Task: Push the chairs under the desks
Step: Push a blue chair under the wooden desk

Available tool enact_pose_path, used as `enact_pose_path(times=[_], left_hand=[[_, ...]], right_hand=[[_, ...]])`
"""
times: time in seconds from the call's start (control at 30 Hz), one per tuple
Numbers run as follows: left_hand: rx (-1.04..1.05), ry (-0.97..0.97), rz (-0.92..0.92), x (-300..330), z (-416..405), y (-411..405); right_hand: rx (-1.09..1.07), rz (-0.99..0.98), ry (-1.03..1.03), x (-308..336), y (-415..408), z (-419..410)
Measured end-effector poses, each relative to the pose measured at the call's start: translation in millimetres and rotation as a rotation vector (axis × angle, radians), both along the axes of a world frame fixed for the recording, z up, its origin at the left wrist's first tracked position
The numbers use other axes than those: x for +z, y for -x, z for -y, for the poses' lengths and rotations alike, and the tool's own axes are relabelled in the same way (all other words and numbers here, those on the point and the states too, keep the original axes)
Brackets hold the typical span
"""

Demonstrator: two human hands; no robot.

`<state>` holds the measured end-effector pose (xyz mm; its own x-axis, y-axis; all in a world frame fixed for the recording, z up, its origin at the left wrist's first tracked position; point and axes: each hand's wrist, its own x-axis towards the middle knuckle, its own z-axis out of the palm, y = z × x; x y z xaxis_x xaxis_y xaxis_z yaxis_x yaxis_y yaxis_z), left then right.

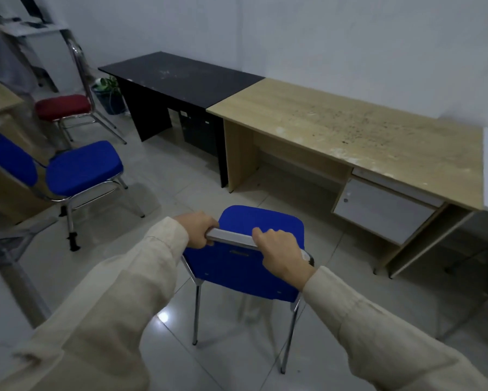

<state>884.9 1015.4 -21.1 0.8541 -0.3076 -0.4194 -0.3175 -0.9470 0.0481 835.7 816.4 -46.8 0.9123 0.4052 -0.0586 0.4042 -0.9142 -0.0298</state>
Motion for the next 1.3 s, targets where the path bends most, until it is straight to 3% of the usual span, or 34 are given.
enact_pose_path(times=[0.23,0.43,0.6,0.83,1.1,1.3], left_hand=[[0.115,0.104,0.015,2,33,-23],[-0.023,0.130,0.032,-27,111,-15],[-0.023,0.128,0.013,-34,140,-26],[0.039,0.062,0.014,-35,114,-63],[0.210,-0.136,0.119,-39,37,-107],[0.231,-0.054,0.149,-19,41,-157]], right_hand=[[-0.006,0.090,0.062,15,-32,34],[-0.015,0.000,0.178,0,-56,120],[-0.025,0.004,0.193,-13,-70,146],[0.018,0.050,0.145,-19,-91,116],[0.030,0.101,-0.105,-35,-112,54],[-0.033,0.141,-0.109,-15,-161,54]])
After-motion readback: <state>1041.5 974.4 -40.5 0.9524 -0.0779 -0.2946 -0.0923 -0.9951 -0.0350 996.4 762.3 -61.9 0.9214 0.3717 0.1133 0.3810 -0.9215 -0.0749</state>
